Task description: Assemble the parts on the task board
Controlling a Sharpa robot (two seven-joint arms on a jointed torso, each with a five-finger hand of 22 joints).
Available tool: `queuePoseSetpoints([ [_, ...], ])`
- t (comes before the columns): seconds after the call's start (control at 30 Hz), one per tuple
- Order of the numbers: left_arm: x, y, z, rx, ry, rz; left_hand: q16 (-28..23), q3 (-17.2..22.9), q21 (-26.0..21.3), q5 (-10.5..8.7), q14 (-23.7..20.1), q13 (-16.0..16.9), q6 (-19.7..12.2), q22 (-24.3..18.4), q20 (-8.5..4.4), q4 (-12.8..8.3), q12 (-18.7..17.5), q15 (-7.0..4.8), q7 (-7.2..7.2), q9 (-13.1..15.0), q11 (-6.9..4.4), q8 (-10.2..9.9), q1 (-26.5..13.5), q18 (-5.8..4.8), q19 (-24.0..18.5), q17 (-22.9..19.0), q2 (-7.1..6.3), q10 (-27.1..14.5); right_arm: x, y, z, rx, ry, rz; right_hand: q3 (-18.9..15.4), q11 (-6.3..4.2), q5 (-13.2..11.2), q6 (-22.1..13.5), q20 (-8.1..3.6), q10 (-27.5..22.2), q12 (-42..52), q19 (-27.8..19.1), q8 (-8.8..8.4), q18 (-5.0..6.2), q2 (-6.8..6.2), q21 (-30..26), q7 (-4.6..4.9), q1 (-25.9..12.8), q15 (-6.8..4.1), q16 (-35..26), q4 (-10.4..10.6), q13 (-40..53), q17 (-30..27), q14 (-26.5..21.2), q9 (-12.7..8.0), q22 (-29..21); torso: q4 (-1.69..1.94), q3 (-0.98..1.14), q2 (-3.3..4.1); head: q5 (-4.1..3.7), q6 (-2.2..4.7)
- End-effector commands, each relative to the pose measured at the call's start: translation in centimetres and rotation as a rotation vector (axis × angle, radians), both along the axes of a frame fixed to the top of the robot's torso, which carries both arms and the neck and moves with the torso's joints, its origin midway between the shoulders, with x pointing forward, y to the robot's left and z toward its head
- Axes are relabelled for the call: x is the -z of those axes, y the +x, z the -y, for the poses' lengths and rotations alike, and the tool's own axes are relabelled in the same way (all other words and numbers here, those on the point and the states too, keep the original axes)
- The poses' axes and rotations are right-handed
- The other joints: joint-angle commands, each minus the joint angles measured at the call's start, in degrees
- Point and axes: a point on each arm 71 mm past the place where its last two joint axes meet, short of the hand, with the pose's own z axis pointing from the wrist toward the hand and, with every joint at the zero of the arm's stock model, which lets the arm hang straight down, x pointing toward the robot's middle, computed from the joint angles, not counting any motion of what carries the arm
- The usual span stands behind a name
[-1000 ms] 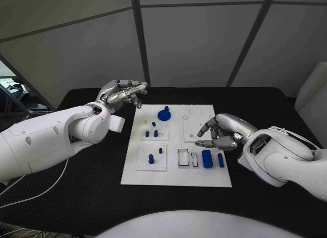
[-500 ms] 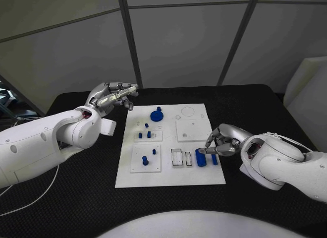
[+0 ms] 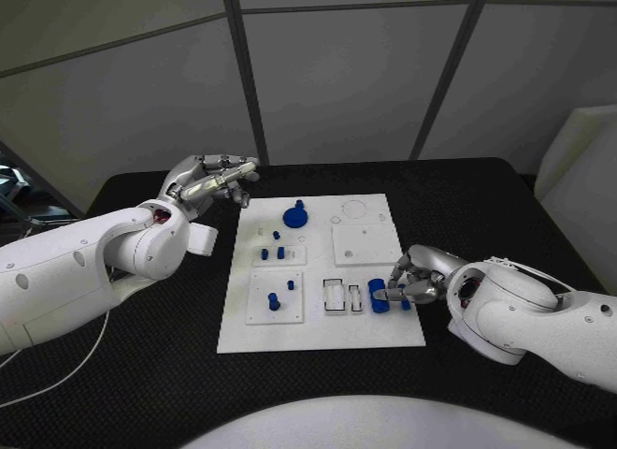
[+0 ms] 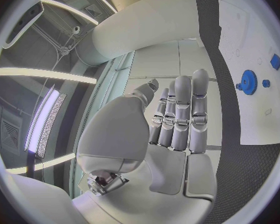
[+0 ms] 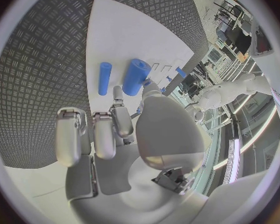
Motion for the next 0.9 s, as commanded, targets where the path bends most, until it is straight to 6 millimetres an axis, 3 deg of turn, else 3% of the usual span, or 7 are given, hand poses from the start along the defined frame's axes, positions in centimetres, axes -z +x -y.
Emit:
queuePoseSetpoints([
  [0.03, -0.1, 0.0, 0.1, 0.010, -0.009, 0.003, 0.4, -0.3, -0.4, 0.06, -0.3, 0.1, -0.5, -0.1, 0.15, 0.0, 0.4, 0.08, 0.12, 0.0, 0.07, 0.0, 0.3, -0.44, -0.2, -0.1, 0.05, -0.5, 0.4, -0.1, -0.3, -0.013, -0.033, -0.015, -0.4, 0.03, 0.0, -0.4, 0.43, 0.3, 0.1, 3.7, 0.19, -0.96, 0.21, 0.4, -0.01, -0.6, 0.49, 0.3, -0.1, 0.1, 5.0, 4.1, 0.1, 10.3, -0.05, 0.01, -0.01, 0.07, -0.11],
  [0.23, -0.1, 0.0, 0.1, 0.010, -0.008, 0.002, 0.4, -0.3, -0.5, 0.07, -0.4, 0.1, -0.5, -0.1, 0.16, 0.0, 0.5, 0.08, 0.12, 0.0, 0.07, 0.1, 0.4, -0.43, -0.2, -0.1, 0.08, -0.6, 1.0, -0.3, -0.7, -0.024, -0.036, -0.039, -0.5, -0.02, 0.1, -0.4, 0.42, 0.3, 0.1, 3.7, 0.62, -0.98, 0.65, 0.4, -0.09, -0.4, 0.46, 0.3, -0.2, 0.2, 5.1, 4.1, 0.4, 10.4, 0.04, 0.05, 0.00, -0.09, -0.29],
  [0.4, -0.1, 0.0, 0.1, 0.008, -0.007, 0.001, 0.4, -0.3, -0.5, 0.07, -0.4, 0.1, -0.5, -0.1, 0.16, 0.0, 0.5, 0.08, 0.12, 0.0, 0.07, 0.1, 0.4, -0.43, -0.2, -0.1, 0.08, -0.6, 1.4, -0.1, -0.6, -0.014, -0.044, -0.049, -0.4, -0.16, 1.1, -0.5, 0.35, 0.4, 0.1, 3.8, 1.42, -1.02, 1.38, 0.6, -0.24, 1.1, 0.35, 0.3, -0.6, 0.5, 5.3, 4.2, 0.9, 10.6, -0.14, -0.02, -0.09, -0.10, -0.35],
  [0.7, -0.1, -0.1, 0.0, 0.009, -0.007, 0.001, 0.4, -0.3, -0.5, 0.07, -0.4, 0.1, -0.5, -0.1, 0.16, 0.0, 0.5, 0.08, 0.12, 0.0, 0.07, 0.1, 0.4, -0.43, -0.2, -0.1, 0.08, -0.6, 1.5, 0.1, -0.7, -0.004, -0.052, -0.032, 0.6, -0.65, 5.4, 0.3, 0.04, 1.1, 0.6, 3.9, 3.23, -1.10, 3.22, 0.8, -0.72, 7.3, -0.04, 0.5, -3.4, 1.7, 5.7, 4.2, 2.3, 10.9, -0.03, 0.02, -0.05, 0.05, -0.34],
  [0.9, -0.1, -0.1, -0.1, 0.007, -0.006, 0.002, 0.4, -0.3, -0.5, 0.07, -0.4, 0.1, -0.5, -0.1, 0.16, 0.0, 0.5, 0.08, 0.12, 0.0, 0.07, 0.1, 0.4, -0.43, -0.2, -0.1, 0.08, -0.6, 0.8, -0.2, -0.7, 0.023, -0.009, 0.017, 0.2, -1.18, 8.6, 1.3, -0.35, 1.6, 1.0, 4.1, 4.01, -1.18, 4.03, 1.1, -1.31, 7.6, -0.47, 0.6, -3.2, 2.4, 6.1, 4.3, 3.2, 11.3, -0.13, 0.05, -0.07, 0.20, -0.19],
])
